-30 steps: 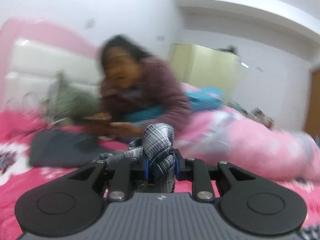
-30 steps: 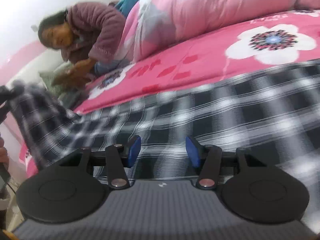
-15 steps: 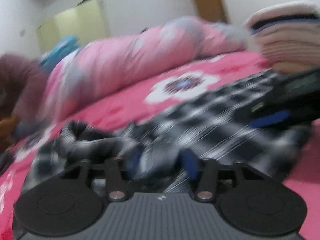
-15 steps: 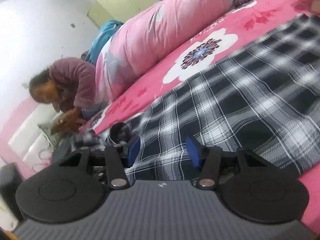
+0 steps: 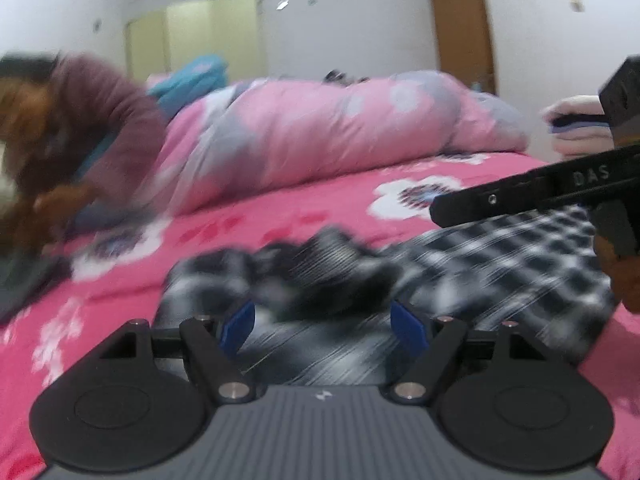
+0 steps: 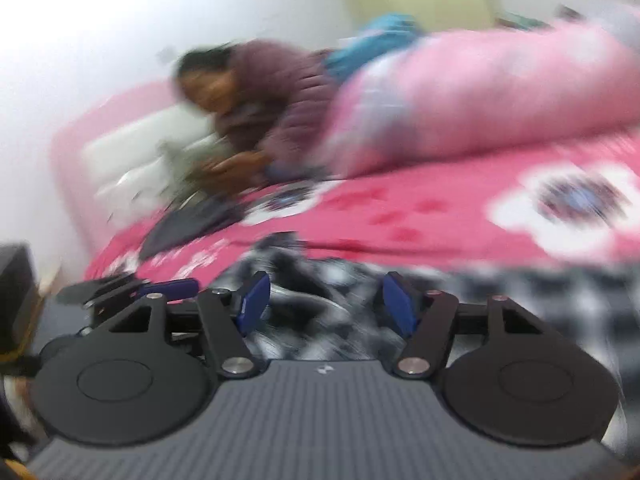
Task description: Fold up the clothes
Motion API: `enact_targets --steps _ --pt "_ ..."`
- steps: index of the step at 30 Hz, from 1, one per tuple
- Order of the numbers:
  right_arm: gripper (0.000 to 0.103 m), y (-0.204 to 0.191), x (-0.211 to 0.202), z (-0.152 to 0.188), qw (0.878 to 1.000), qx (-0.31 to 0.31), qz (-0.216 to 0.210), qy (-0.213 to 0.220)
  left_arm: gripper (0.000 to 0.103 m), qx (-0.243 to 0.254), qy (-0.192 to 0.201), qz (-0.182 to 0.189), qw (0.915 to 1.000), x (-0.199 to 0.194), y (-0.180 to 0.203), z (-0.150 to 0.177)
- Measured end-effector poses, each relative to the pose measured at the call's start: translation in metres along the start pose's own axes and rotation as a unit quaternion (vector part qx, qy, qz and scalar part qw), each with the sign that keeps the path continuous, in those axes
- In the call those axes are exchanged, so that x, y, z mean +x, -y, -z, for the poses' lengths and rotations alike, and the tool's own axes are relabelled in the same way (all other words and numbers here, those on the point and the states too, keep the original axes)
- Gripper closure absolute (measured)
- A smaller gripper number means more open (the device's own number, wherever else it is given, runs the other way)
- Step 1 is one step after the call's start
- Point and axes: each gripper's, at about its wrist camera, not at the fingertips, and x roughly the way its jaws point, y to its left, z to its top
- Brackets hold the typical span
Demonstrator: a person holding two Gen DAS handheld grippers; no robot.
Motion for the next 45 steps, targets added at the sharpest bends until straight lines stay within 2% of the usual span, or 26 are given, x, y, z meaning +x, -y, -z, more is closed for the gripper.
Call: enact_targets --steps 1,4,7,9,11,15,17,18,19,22,24,25,26,28,30,32,33,36,37,38,40,41,43,45 --pt "0.032 -0.006 0.013 -0.005 0.999 -0.024 -0.011 -0.018 0.027 -0.007 -0.004 -0.002 1.0000 0.001 -0.007 0.003" --pt "0.031 -0.019 0.053 -0.012 0.993 -0.086 -0.015 -0.084 0.027 -0.024 -0.008 0.002 0.9997 0.001 -0.023 0.012" --pt "0.032 -0.018 0.077 -0.010 0.986 -0.111 -0.014 -0.127 0.027 -0.039 -0.015 0.014 0.9990 0.004 -0.032 0.023" --pt "0.033 -0.013 0.088 -0.010 0.985 -0.101 -0.012 -0.139 0.027 -0.045 -0.021 0.020 0.9986 0.007 -0.037 0.031" --pt "0.043 -0.004 0.098 -0.010 0.987 -0.068 -0.012 -0.146 0.027 -0.052 -0.022 0.026 0.9980 0.007 -0.041 0.039" --pt "0.057 0.008 0.106 -0.006 0.989 -0.013 -0.011 -0.144 0.028 -0.074 0.000 0.044 0.9962 0.003 -0.051 0.051" --pt "0.078 0.015 0.110 -0.004 0.990 0.020 -0.004 -0.141 0.028 -0.091 0.011 0.053 0.9944 0.003 -0.056 0.058" --pt "0.082 0.018 0.109 -0.004 0.990 0.036 -0.003 -0.138 0.032 -0.102 0.010 0.057 0.9931 0.004 -0.059 0.059" --pt "0.092 0.019 0.107 -0.005 0.990 0.055 -0.005 -0.132 0.032 -0.113 0.013 0.060 0.9916 0.002 -0.062 0.059" --pt "0.094 0.017 0.091 -0.015 0.983 0.146 -0.039 -0.103 0.032 -0.148 0.023 0.070 0.9862 0.000 -0.074 0.054" --pt "0.094 0.018 0.077 -0.018 0.963 0.239 -0.093 -0.077 0.031 -0.171 0.029 0.076 0.9818 -0.001 -0.082 0.049" --pt "0.094 0.020 0.072 -0.015 0.950 0.285 -0.109 -0.069 0.031 -0.183 0.032 0.079 0.9794 -0.001 -0.086 0.047" --pt "0.094 0.024 0.069 -0.007 0.930 0.341 -0.117 -0.067 0.031 -0.195 0.036 0.082 0.9768 -0.002 -0.090 0.045" --pt "0.094 0.037 0.067 0.014 0.893 0.429 -0.114 -0.068 0.031 -0.218 0.042 0.088 0.9712 -0.002 -0.098 0.041" --pt "0.094 0.054 0.065 0.033 0.874 0.475 -0.079 -0.067 0.031 -0.240 0.048 0.094 0.9649 -0.003 -0.106 0.036" --pt "0.094 0.066 0.061 0.043 0.853 0.514 -0.074 -0.053 0.032 -0.233 0.039 0.092 0.9674 0.002 -0.105 0.032" --pt "0.094 0.066 0.058 0.042 0.852 0.516 -0.078 -0.047 0.032 -0.225 0.033 0.093 0.9692 0.005 -0.102 0.030" --pt "0.094 0.061 0.053 0.033 0.863 0.496 -0.084 -0.042 0.031 -0.196 0.009 0.083 0.9771 0.013 -0.092 0.030" --pt "0.095 0.060 0.051 0.031 0.872 0.482 -0.074 -0.044 0.031 -0.185 0.001 0.079 0.9795 0.016 -0.088 0.031" --pt "0.094 0.061 0.050 0.027 0.887 0.456 -0.045 -0.053 0.032 -0.174 -0.011 0.071 0.9821 0.018 -0.085 0.031" --pt "0.094 0.060 0.050 0.028 0.905 0.418 0.004 -0.082 0.033 -0.153 -0.034 0.053 0.9863 0.022 -0.078 0.033" --pt "0.094 0.060 0.051 0.029 0.912 0.399 0.029 -0.096 0.033 -0.152 -0.033 0.052 0.9864 0.021 -0.078 0.032" --pt "0.093 0.057 0.047 0.035 0.910 0.405 0.014 -0.087 0.033 -0.157 -0.023 0.052 0.9860 0.014 -0.079 0.027" --pt "0.091 0.049 0.040 0.035 0.922 0.381 0.007 -0.067 0.032 -0.157 -0.008 0.060 0.9857 0.010 -0.077 0.017"
